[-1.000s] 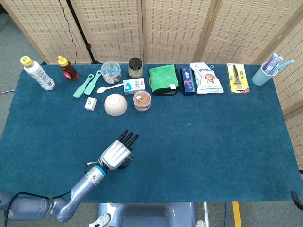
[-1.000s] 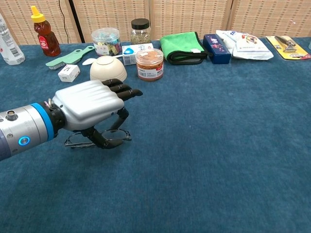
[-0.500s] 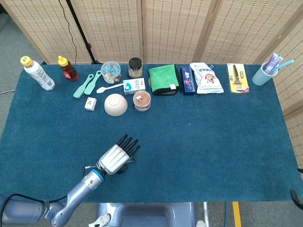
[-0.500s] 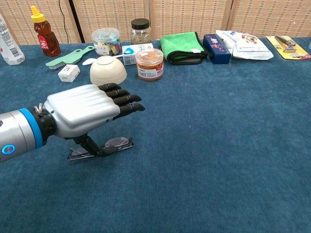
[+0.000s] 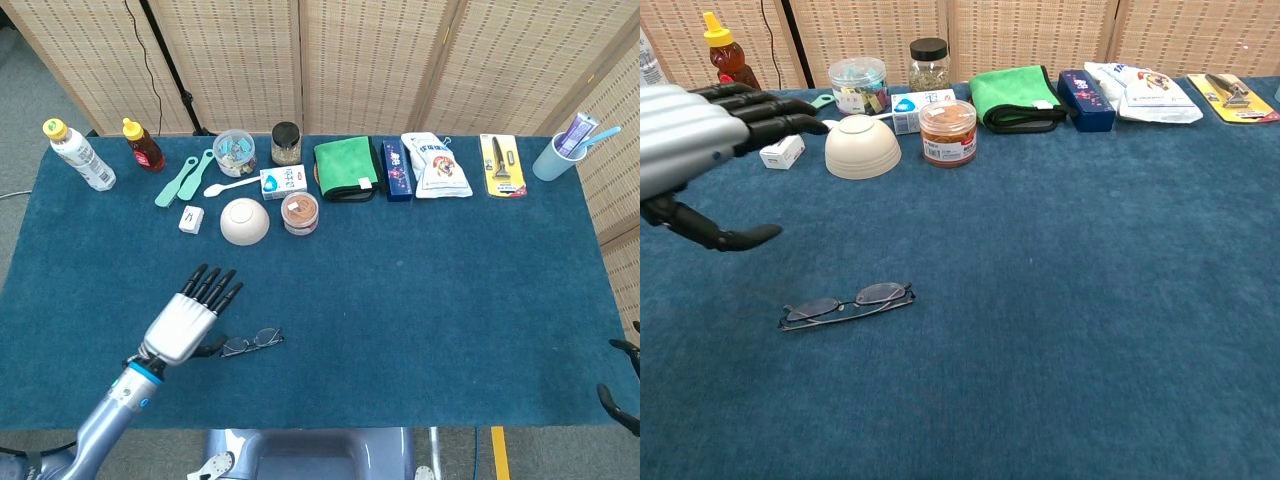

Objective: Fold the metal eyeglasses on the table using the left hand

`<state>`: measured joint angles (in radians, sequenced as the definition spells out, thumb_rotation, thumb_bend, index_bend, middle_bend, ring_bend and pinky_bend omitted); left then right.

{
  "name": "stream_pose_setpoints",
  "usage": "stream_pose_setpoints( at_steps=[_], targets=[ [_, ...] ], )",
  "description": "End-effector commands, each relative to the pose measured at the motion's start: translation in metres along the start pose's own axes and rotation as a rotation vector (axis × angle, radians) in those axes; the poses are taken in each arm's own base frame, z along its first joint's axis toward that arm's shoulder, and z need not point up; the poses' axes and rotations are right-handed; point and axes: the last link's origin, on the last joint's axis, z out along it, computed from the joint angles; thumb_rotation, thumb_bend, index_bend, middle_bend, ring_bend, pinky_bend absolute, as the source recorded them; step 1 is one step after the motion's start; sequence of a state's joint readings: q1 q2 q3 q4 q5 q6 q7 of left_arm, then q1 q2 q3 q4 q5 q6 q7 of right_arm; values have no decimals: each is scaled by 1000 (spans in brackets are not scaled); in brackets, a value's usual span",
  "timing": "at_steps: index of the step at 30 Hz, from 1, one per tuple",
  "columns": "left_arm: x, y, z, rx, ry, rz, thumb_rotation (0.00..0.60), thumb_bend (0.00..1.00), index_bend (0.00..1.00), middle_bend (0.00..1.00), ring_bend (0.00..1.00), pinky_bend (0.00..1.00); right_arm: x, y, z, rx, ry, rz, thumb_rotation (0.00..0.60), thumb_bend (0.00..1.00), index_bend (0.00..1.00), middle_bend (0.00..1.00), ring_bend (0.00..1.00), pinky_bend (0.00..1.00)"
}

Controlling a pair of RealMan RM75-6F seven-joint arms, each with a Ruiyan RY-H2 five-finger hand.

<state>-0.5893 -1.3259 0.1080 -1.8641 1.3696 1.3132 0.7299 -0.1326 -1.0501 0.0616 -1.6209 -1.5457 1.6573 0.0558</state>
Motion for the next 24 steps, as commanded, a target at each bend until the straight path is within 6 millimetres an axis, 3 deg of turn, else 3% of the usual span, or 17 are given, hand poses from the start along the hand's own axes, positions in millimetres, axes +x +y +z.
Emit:
stream_pose_setpoints(
  at_steps=[1, 9, 16, 24],
  targets=[
    [3, -31, -35, 124, 14, -59, 348, 308, 0, 0, 0, 0, -2, -7, 8, 33, -6, -2, 600, 311, 267, 89, 104, 229],
    [4, -69, -84, 270, 49, -138, 350, 308, 0, 0, 0, 0, -4, -20, 18, 76, -20, -11, 600, 311, 255, 89, 104, 228],
    [-2, -87, -131, 393, 36, -184, 348, 309, 0, 0, 0, 0, -12, -35, 25, 126, -45, -11, 600, 311, 248, 89, 104, 226],
    [-5, -98, -149, 460, 31, -204, 350, 309, 0, 0, 0, 0, -13, -42, 30, 152, -49, -16, 600, 311, 248, 89, 104, 226]
  ],
)
